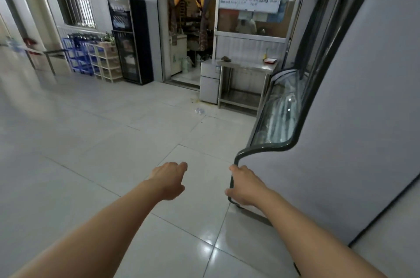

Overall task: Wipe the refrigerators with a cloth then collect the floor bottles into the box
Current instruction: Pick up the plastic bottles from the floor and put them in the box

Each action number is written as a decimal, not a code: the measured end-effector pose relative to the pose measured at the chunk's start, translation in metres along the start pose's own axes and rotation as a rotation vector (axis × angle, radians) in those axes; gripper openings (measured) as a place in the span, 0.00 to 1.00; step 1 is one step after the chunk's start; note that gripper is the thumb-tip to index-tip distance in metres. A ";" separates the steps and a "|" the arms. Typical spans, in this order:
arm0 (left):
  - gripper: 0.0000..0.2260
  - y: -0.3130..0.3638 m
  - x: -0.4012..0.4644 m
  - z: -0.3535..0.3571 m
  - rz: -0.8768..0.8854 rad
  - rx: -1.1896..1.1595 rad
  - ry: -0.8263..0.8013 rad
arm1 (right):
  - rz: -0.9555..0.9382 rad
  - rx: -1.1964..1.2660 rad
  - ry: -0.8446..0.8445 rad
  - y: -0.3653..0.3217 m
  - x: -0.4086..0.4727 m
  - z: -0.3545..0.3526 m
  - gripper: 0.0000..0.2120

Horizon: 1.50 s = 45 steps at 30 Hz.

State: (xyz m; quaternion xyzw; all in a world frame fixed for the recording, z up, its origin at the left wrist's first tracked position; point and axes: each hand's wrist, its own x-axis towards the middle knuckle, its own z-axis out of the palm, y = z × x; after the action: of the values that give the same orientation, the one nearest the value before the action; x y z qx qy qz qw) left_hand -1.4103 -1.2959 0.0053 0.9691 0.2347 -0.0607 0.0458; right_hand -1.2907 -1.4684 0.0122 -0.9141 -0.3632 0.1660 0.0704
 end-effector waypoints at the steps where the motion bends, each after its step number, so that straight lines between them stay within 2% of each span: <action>1: 0.22 -0.009 0.003 -0.003 -0.004 -0.004 0.005 | -0.005 -0.006 -0.003 -0.008 0.006 -0.002 0.32; 10: 0.23 -0.110 0.089 -0.029 -0.056 -0.024 0.031 | -0.033 -0.036 -0.021 -0.078 0.133 -0.014 0.31; 19: 0.23 -0.221 0.254 -0.065 -0.162 0.009 -0.015 | -0.092 -0.029 -0.090 -0.137 0.351 -0.055 0.32; 27: 0.23 -0.330 0.386 -0.083 -0.234 -0.029 -0.030 | -0.136 -0.060 -0.074 -0.209 0.519 -0.089 0.32; 31: 0.23 -0.391 0.468 -0.090 -0.198 -0.027 -0.025 | -0.114 -0.053 -0.042 -0.239 0.605 -0.098 0.33; 37: 0.23 -0.475 0.597 -0.112 -0.097 0.006 -0.062 | 0.030 -0.008 -0.011 -0.269 0.720 -0.122 0.35; 45: 0.23 -0.520 0.753 -0.136 0.041 0.000 -0.064 | 0.155 0.022 0.011 -0.292 0.865 -0.150 0.32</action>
State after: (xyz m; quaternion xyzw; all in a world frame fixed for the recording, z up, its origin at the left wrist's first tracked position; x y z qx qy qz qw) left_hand -0.9722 -0.4810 0.0040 0.9712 0.2134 -0.0905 0.0546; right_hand -0.8352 -0.6632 0.0073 -0.9395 -0.2893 0.1698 0.0696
